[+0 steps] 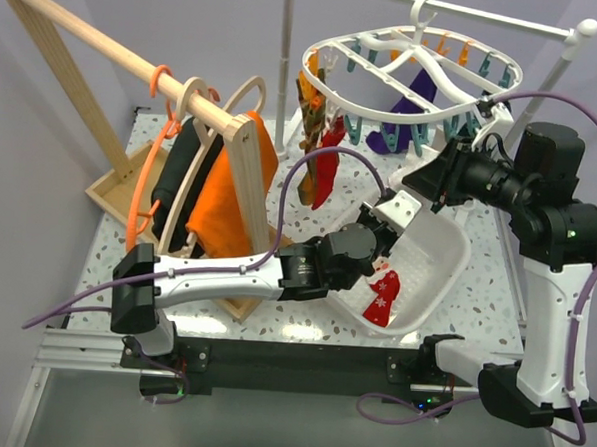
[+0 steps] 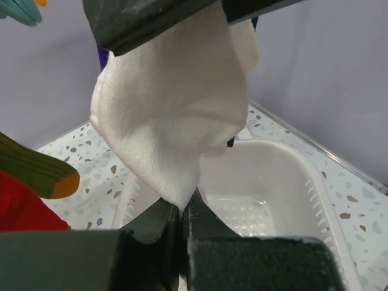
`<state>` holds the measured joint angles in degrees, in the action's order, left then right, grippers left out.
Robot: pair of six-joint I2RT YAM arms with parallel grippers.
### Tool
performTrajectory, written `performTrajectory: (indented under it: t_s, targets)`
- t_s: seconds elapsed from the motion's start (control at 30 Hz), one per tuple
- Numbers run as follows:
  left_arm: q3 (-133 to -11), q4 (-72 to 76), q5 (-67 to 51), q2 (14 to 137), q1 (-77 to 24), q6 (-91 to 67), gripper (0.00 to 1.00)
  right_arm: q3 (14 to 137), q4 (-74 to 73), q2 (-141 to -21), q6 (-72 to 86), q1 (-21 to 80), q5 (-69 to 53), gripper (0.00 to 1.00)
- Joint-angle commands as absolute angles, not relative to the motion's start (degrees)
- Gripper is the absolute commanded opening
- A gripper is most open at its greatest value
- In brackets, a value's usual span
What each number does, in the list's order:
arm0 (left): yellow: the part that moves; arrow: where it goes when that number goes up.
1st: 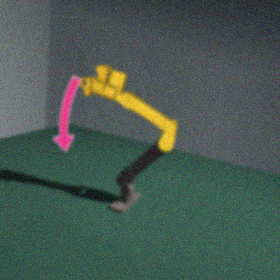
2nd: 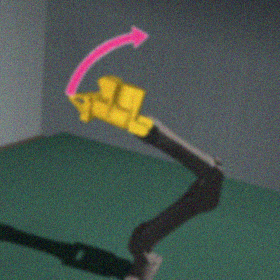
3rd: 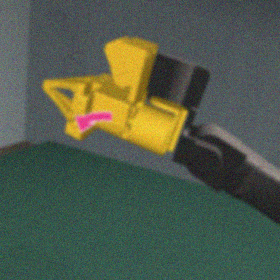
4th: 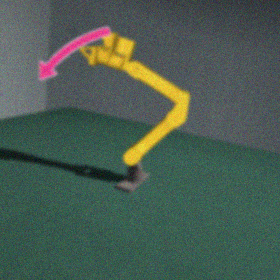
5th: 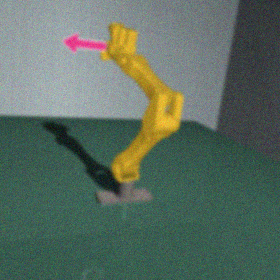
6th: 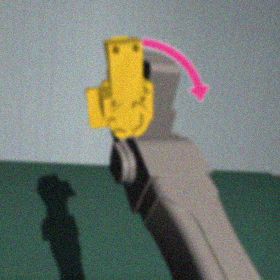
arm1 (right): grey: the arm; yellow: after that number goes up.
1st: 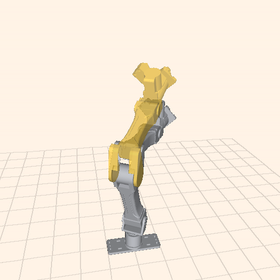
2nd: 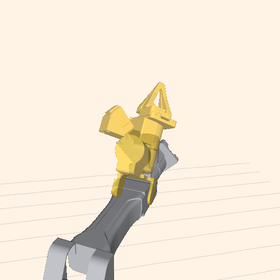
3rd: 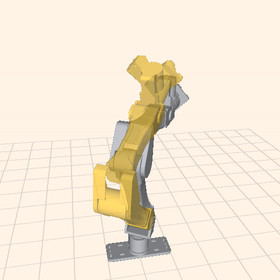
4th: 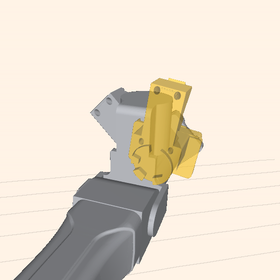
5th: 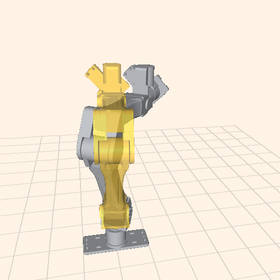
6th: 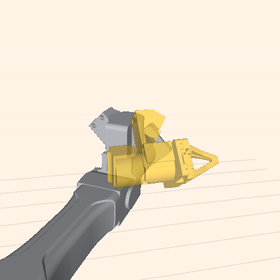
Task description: Remove the socks clipped to the hanger
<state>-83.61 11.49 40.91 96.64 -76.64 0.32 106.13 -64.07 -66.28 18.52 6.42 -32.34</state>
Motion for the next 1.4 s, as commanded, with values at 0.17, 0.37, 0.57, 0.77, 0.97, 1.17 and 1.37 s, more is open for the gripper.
performTrajectory:
  t_s: [0.17,0.37,0.57,0.77,0.97,1.17,1.37]
  targets:
    - [-79.37,11.16,29.54,87.28,-77.08,-4.83,0.0,113.55,-68.47,-68.11,14.94,6.42,-25.4,0.55]
    - [-78.66,10.2,26.02,85.17,-77.08,-5.98,0.0,115.84,-67.33,-70.13,13.63,6.5,-23.65,0.65]
    - [-79.1,9.32,23.82,85.25,-77.08,-7.12,0.0,117.41,-66.88,-71.45,9.41,6.42,-18.64,0.71]
    - [-79.89,8.79,21.45,85.95,-77.08,-8.0,0.0,115.15,-61.29,-71.11,9.05,6.42,-22.23,0.75]
    - [-80.51,8.44,19.87,86.04,-77.08,-8.35,0.0,115.48,-59.67,-71.89,10.28,6.59,-24.78,0.78]
    - [-80.68,8.0,18.99,86.13,-77.08,-8.88,0.0,116.36,-59.33,-73.03,10.9,9.4,-21.54,0.78]
    - [-80.68,7.56,18.46,86.04,-77.08,-9.67,0.0,120.4,-61.6,-76.19,9.23,18.09,-9.02,0.74]
